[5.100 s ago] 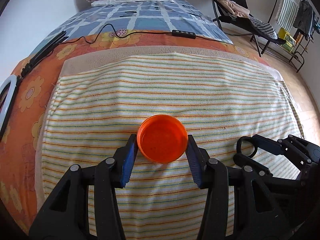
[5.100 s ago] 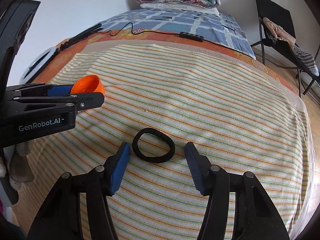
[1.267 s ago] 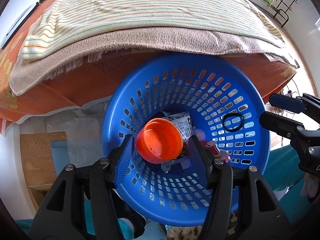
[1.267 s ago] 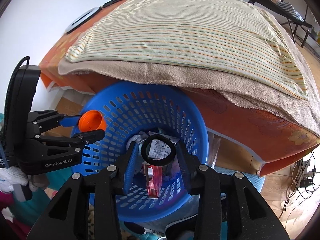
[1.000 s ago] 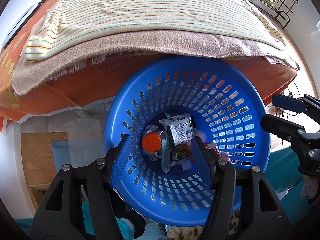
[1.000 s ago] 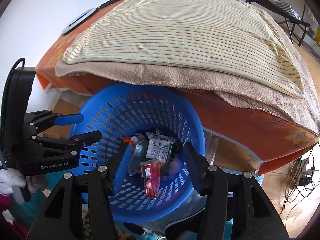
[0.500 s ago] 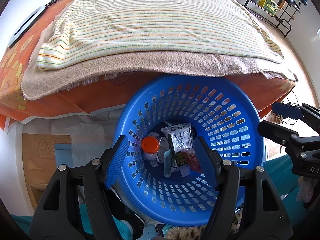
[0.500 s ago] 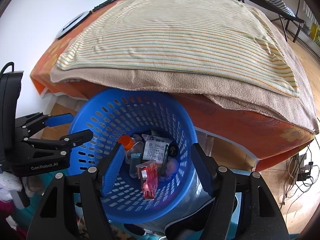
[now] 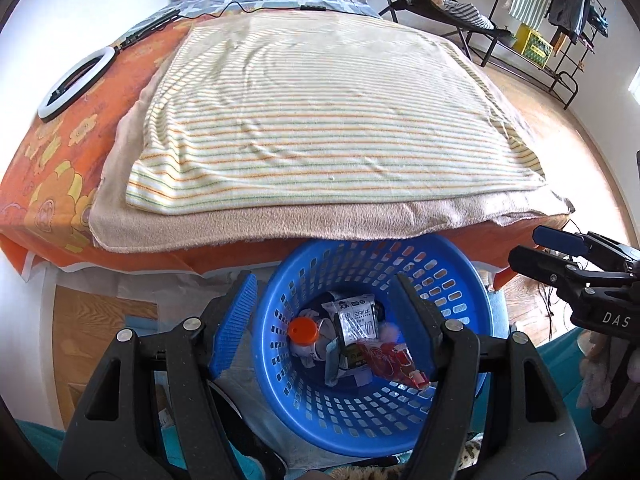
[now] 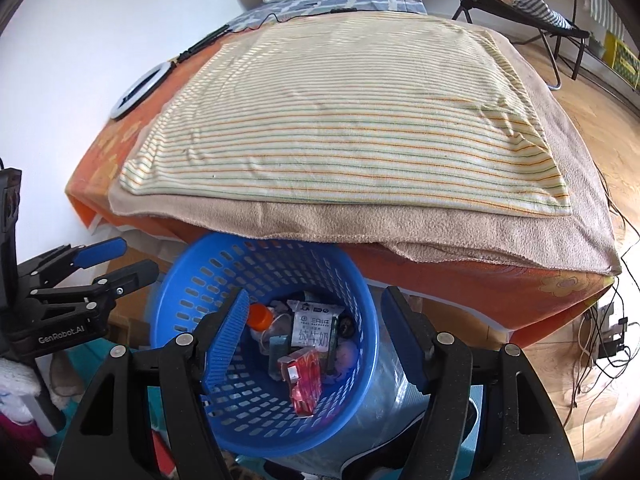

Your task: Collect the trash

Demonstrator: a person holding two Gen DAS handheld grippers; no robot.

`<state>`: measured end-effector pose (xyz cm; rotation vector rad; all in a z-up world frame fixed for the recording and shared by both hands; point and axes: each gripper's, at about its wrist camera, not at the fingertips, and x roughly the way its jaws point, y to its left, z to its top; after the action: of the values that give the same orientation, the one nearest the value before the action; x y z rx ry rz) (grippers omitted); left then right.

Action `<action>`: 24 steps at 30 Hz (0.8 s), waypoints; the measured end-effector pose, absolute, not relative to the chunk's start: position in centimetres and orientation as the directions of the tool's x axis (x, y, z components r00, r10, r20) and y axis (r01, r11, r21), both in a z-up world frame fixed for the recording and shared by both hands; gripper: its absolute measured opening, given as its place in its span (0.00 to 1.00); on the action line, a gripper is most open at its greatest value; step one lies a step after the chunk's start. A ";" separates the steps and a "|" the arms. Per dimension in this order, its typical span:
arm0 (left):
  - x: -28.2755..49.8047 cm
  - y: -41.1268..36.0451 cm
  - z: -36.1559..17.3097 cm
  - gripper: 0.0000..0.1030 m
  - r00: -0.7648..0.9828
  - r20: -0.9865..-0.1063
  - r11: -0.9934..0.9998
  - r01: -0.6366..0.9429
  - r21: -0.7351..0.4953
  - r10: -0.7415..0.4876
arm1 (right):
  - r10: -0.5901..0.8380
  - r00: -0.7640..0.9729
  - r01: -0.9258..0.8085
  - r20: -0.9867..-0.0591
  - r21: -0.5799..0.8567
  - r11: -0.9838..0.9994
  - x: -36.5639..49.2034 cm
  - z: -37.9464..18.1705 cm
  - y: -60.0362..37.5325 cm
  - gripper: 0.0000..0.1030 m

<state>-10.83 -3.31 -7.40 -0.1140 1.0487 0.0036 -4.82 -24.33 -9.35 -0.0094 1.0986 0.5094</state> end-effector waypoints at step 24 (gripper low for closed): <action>-9.9 -3.2 6.5 0.88 0.757 -0.653 0.994 -0.046 -0.104 -0.033 | 0.473 0.525 -0.380 -0.707 0.303 0.874 -2.3 0.5 -26.0 0.76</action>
<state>-9.94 -3.16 6.45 -0.1161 0.7127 0.0071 -2.35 -25.96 0.52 0.1162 0.8809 0.5114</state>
